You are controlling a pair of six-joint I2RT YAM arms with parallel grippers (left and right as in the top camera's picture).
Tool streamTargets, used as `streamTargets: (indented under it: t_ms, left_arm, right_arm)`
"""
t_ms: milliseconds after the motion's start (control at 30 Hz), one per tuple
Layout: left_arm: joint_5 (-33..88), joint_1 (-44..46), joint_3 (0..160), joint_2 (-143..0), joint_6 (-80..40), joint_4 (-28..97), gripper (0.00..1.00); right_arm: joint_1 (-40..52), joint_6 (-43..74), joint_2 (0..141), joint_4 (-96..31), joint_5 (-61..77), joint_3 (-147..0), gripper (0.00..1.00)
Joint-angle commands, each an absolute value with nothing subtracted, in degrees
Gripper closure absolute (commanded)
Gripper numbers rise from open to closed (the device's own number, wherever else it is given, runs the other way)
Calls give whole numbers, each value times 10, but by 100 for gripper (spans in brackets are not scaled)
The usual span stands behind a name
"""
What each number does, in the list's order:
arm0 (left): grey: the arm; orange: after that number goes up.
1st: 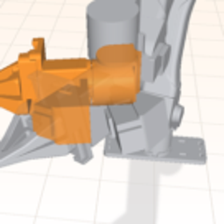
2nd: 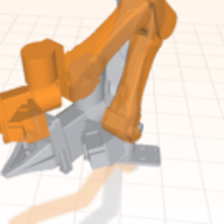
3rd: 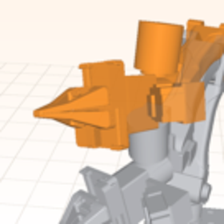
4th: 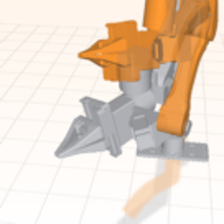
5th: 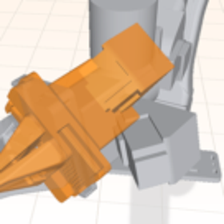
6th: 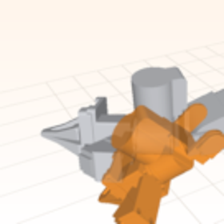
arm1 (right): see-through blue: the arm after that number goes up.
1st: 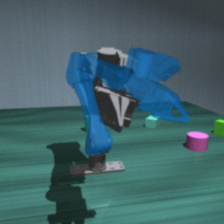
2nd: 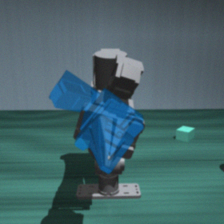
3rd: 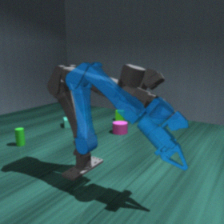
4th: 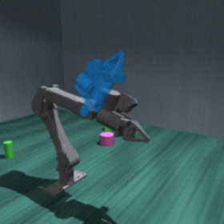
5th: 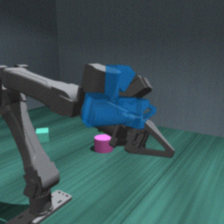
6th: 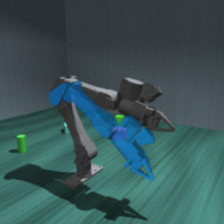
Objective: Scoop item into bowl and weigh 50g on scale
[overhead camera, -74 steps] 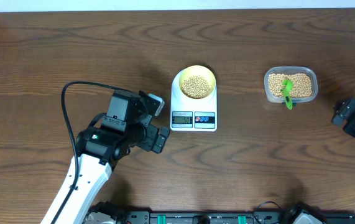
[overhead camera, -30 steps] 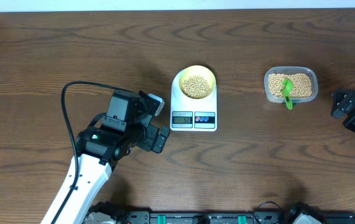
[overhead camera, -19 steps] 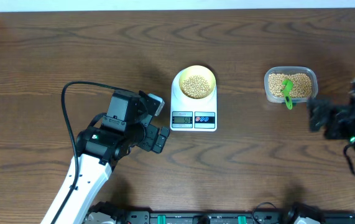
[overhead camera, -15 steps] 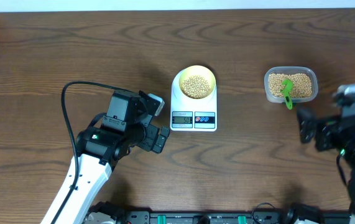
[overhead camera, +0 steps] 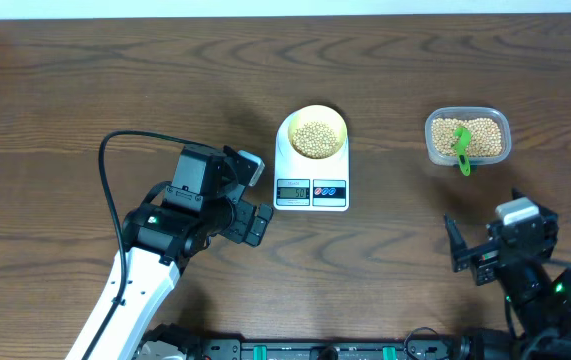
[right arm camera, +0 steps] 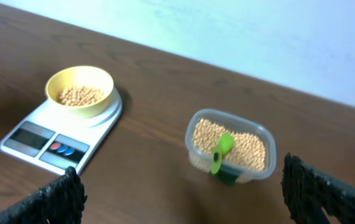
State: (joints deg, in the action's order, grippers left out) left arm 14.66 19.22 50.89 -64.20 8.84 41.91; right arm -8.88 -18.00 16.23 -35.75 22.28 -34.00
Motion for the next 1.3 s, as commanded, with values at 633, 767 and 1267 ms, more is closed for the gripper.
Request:
streamTargets:
  t_ms: [633,767,1267]
  left_arm:
    - [143,190,509,-643,87,419,2]
    - [143,190,509,-643,88,419,2]
    - [143,190,509,-643,87,419,2]
  right_arm:
    - [-1,-137,7,-96,182,-93,1]
    - [1,-133,3,-59,164,-64,1]
    - [8,-107,3,-2,114,-3,1]
